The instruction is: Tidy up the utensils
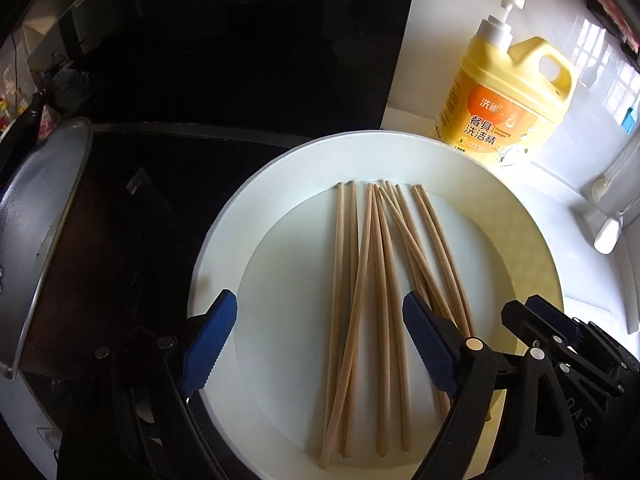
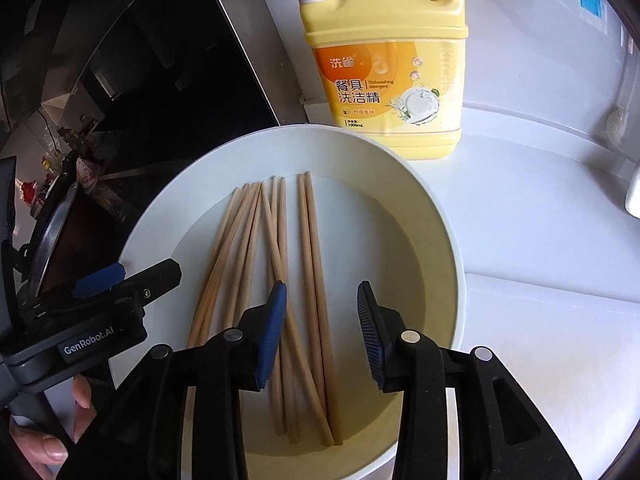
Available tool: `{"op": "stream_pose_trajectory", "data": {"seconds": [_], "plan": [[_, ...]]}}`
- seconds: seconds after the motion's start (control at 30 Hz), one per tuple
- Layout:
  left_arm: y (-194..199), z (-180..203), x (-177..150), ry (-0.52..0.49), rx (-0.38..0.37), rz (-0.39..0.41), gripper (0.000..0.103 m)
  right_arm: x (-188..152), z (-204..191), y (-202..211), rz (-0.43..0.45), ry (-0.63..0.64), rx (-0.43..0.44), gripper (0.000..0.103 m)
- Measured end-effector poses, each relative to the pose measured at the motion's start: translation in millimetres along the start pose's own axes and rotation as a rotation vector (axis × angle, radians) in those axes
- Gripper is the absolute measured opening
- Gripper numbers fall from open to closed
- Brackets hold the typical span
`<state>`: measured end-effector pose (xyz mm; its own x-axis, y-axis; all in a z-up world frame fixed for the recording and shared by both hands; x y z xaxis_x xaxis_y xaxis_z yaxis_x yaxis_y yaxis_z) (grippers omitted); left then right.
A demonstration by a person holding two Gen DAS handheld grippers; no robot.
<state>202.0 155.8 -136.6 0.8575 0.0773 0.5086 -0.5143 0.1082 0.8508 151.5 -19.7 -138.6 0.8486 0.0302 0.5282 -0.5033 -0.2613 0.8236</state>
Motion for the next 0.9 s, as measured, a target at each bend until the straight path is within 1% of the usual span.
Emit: {"op": "stream_pose_trajectory", "data": {"seconds": [0.17,0.5,0.9], "plan": [[7.3,-8.5,-4.7,-0.004,0.027,0.010,0.088,-4.0,3.7,5.1,-0.001,-0.014,-0.004,0.040],[23.2,-7.9,-9.5,-0.008,0.055,0.030,0.093,-7.3,-3.0,14.2,0.014,0.001,-0.004,0.045],[39.4,-10.2,-15.5,0.003,0.047,0.033,0.095,-11.1,-4.9,20.8,0.016,0.001,-0.003,0.048]]}}
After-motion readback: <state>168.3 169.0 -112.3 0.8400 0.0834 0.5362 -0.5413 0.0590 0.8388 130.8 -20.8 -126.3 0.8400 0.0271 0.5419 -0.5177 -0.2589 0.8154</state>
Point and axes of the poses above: each gripper's, at about its wrist camera, not at the fingertips, and y roughly against the way its jaws point, z to its right, x to its top, the point moved 8 cm from there along -y, roughly the way its jaws point, and after that the axes turned 5 degrees about -x, right-handed, at the moved point
